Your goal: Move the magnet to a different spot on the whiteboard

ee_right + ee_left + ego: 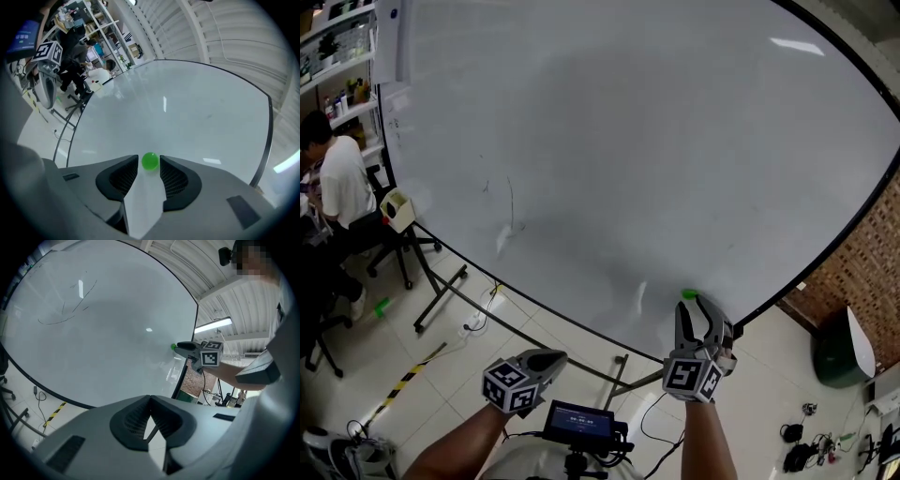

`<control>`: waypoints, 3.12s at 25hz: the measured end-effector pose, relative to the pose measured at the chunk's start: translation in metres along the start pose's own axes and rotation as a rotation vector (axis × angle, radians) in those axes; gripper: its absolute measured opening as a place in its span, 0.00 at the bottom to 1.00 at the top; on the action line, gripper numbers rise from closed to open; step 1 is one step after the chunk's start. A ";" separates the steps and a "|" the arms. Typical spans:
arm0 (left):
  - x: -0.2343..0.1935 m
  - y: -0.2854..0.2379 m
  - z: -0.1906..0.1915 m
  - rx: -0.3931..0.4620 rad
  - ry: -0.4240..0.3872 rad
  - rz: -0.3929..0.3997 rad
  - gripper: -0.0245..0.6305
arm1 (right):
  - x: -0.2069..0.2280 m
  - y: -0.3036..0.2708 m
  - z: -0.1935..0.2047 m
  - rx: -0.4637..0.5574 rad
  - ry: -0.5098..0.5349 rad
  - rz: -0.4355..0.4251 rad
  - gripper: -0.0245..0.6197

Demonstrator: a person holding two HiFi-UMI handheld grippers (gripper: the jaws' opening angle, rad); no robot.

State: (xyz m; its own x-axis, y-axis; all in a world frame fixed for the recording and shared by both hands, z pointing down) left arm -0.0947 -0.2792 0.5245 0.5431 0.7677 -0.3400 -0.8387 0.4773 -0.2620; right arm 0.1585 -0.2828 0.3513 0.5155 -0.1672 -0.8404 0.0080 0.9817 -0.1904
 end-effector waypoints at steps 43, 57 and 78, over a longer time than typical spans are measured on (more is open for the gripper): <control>-0.013 -0.010 -0.015 0.016 -0.078 -0.031 0.08 | 0.005 0.001 0.009 0.167 -0.389 -0.013 0.28; 0.019 0.007 -0.005 0.028 -0.090 -0.063 0.08 | -0.023 0.045 0.014 0.312 -0.569 -0.167 0.28; 0.075 0.027 0.008 0.082 -0.090 -0.012 0.08 | -0.090 0.115 0.051 0.348 -0.869 -0.328 0.28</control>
State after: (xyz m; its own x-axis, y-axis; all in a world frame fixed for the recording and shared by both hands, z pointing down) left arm -0.0765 -0.2052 0.4997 0.5505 0.7954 -0.2535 -0.8346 0.5173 -0.1892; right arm 0.1569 -0.1502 0.4312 0.8909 -0.4467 -0.0820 0.4418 0.8943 -0.0707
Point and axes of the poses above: the fingertips, and each gripper's own axes: y backward along the fingers, x to its right, z out of its underside, the point moved 5 cm from there along y, backward along the fingers, and after that the axes turned 9 degrees about -z, right-handed, at the moved point
